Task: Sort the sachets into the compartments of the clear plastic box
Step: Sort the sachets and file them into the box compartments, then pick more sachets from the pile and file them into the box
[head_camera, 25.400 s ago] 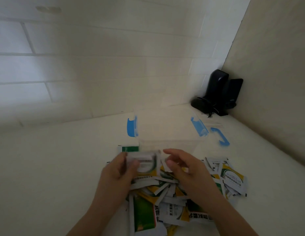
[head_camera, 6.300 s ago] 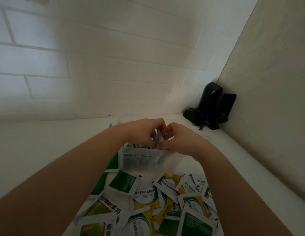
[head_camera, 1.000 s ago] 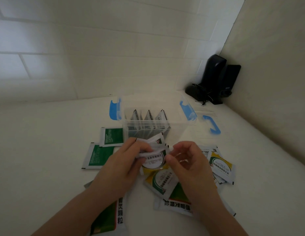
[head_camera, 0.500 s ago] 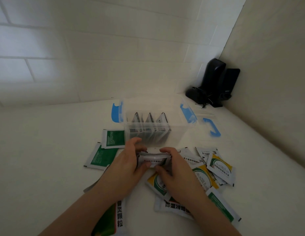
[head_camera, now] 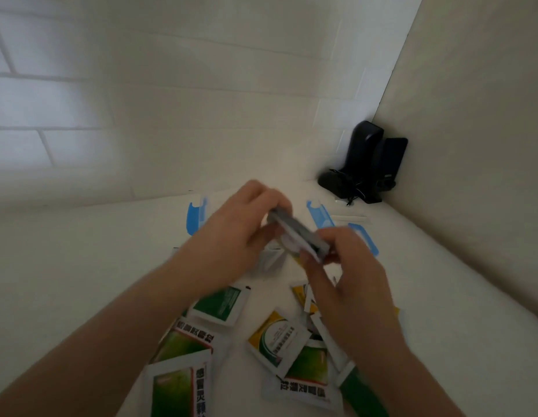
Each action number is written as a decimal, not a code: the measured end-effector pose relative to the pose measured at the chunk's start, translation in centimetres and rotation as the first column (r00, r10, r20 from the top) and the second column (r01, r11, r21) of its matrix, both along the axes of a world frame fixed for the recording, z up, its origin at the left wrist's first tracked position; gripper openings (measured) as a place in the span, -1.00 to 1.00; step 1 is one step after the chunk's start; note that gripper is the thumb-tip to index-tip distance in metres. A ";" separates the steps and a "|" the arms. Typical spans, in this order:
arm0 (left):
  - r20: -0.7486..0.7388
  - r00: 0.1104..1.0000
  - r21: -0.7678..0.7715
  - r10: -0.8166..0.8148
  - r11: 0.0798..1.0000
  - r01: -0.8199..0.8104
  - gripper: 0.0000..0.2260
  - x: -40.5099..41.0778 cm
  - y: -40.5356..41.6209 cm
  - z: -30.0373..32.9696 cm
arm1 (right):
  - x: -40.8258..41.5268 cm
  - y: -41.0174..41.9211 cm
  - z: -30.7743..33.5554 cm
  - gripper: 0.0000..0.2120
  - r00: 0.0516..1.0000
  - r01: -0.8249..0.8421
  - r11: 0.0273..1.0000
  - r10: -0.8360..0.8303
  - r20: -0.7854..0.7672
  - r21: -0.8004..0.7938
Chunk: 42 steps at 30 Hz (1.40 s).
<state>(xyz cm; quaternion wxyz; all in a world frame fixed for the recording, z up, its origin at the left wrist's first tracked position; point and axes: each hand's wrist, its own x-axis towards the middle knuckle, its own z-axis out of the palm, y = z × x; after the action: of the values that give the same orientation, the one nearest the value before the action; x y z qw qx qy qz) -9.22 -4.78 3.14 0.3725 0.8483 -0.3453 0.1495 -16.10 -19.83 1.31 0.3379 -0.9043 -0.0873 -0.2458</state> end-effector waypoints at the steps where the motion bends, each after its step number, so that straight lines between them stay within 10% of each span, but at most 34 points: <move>1: -0.069 0.997 -0.008 -0.032 0.999 0.031 -0.92 1.3 -0.7 1.2 | 0.8 -0.3 1.2 -0.93 1.000 0.020 1.000 -0.020 -0.002 -0.009; 12: -0.520 0.847 0.106 -0.113 0.975 0.196 -0.87 12.0 -5.4 0.0 | 10.0 -1.8 4.2 -0.59 0.901 0.020 0.936 -0.170 -0.400 -0.352; 22: -0.340 0.940 0.396 -0.025 0.903 0.168 -0.66 11.7 -6.3 -1.4 | 13.2 -1.2 2.3 -0.62 0.814 -0.086 0.773 -0.309 -0.492 -0.628; 28: -0.304 0.952 0.376 -0.032 0.914 0.150 -0.67 11.6 -5.8 -1.3 | 12.5 -1.9 3.3 -0.50 0.816 -0.041 0.886 -0.236 -0.527 -0.461; 34: -0.155 0.987 0.207 -0.046 0.975 0.078 -0.72 8.6 -3.3 2.7 | 8.6 -3.6 3.9 -0.78 0.920 0.104 0.995 -0.096 -0.380 0.000; 42: -0.356 0.934 0.264 -0.028 0.956 0.129 -0.91 -2.7 5.8 -0.4 | -1.6 -0.8 -0.7 -0.89 0.853 -0.225 0.964 0.122 -0.507 -0.146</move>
<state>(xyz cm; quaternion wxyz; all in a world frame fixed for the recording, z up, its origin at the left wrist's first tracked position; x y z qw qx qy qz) -11.91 1.02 2.75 0.3083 0.8911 -0.3257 -0.0692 -17.72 -20.62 0.62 0.2775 -0.9545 -0.1038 0.0349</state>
